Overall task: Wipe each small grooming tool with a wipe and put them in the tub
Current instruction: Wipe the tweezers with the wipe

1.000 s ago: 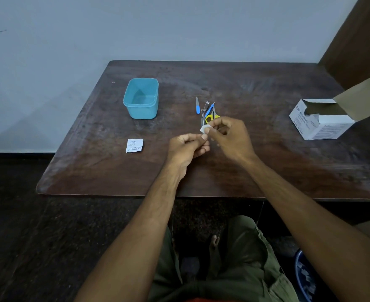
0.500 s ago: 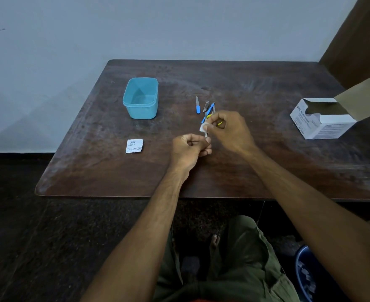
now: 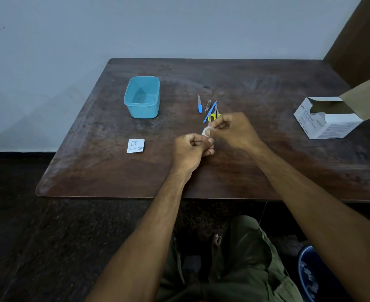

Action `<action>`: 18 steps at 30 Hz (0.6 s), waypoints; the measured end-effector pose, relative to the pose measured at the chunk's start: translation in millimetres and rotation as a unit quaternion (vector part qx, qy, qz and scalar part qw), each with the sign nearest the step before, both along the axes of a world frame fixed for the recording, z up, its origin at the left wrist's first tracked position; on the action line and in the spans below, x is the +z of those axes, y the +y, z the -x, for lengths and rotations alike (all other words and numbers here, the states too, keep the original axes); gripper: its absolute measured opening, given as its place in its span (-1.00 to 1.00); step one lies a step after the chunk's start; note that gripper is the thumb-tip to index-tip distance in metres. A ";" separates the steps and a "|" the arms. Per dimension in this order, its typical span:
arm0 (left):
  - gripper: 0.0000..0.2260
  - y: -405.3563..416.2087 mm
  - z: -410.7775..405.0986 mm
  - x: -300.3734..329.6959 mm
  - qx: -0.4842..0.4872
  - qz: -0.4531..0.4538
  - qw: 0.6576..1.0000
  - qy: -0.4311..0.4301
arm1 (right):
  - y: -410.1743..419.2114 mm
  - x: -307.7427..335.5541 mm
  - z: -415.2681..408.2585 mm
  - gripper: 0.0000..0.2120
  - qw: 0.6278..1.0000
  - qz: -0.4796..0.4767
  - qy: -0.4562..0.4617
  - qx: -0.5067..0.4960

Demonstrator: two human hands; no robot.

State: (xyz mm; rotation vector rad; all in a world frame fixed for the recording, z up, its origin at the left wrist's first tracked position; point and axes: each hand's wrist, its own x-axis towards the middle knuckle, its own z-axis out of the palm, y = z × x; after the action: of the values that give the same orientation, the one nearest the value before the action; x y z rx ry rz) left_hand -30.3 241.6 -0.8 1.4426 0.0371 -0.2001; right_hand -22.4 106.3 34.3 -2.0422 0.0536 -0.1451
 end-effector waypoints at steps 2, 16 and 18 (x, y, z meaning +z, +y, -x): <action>-0.93 -1.0 0.4 0.5 -0.005 -0.010 1.000 -0.001 | -2.9 4.1 -4.6 -0.91 1.000 0.000 -0.014 -0.024; -0.94 0.9 1.5 -0.7 -0.005 -0.011 1.000 -0.007 | 1.5 -0.2 -3.3 -0.82 0.991 -0.103 0.021 -0.089; -0.94 0.0 2.2 -0.2 -0.007 -0.013 1.000 -0.005 | 0.4 2.8 -11.8 -0.78 0.984 -0.126 0.008 -0.126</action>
State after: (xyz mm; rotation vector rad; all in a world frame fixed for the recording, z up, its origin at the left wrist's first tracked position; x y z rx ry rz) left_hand -32.6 241.6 -1.0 1.4704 0.0225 -0.2046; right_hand -10.6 106.7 37.2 -1.7777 0.3255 -0.2668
